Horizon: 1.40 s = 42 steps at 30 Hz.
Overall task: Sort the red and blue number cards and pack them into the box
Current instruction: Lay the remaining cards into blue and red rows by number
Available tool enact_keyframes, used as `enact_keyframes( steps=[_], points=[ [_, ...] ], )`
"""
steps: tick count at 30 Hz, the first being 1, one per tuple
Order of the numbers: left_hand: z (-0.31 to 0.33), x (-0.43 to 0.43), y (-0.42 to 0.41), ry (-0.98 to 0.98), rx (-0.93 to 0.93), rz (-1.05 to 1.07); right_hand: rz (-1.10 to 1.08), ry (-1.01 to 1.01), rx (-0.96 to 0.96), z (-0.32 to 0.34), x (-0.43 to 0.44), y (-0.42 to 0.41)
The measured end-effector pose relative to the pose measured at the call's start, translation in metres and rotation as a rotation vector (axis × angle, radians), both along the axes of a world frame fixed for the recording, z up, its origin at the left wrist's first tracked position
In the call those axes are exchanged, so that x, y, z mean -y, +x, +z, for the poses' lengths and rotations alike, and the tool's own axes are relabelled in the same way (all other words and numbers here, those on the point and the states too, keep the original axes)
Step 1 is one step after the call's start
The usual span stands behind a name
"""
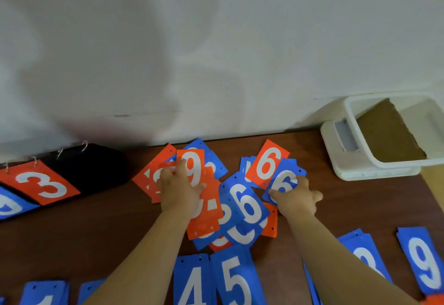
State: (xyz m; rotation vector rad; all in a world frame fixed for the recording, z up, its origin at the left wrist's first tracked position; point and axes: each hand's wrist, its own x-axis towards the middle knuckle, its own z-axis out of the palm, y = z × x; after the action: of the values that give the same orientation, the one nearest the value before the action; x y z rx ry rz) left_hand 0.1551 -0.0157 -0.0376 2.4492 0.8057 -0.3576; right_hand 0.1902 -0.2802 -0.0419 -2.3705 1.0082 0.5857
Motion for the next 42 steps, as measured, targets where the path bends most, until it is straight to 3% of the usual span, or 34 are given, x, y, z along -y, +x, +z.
enact_keyframes(
  steps=[4, 16, 26, 31, 42],
  points=[
    [0.006, -0.003, -0.005, -0.068, 0.124, 0.039, 0.000, 0.070, 0.048, 0.002, 0.005, -0.001],
    [0.071, 0.010, -0.040, -0.111, 0.312, 0.077, -0.026, 0.276, 0.509, 0.069, 0.057, -0.067],
    [0.173, 0.098, -0.148, -0.388, 0.498, 0.181, 0.289, 0.682, 0.652, 0.158, 0.082, -0.132],
    [0.208, 0.158, -0.217, -0.401, 0.543, 0.201, 0.482, 0.806, 0.681, 0.204, 0.123, -0.170],
    [0.269, 0.217, -0.291, -0.340, 0.392, -0.334, 0.685, 0.900, 0.650, 0.247, 0.182, -0.226]
  ],
)
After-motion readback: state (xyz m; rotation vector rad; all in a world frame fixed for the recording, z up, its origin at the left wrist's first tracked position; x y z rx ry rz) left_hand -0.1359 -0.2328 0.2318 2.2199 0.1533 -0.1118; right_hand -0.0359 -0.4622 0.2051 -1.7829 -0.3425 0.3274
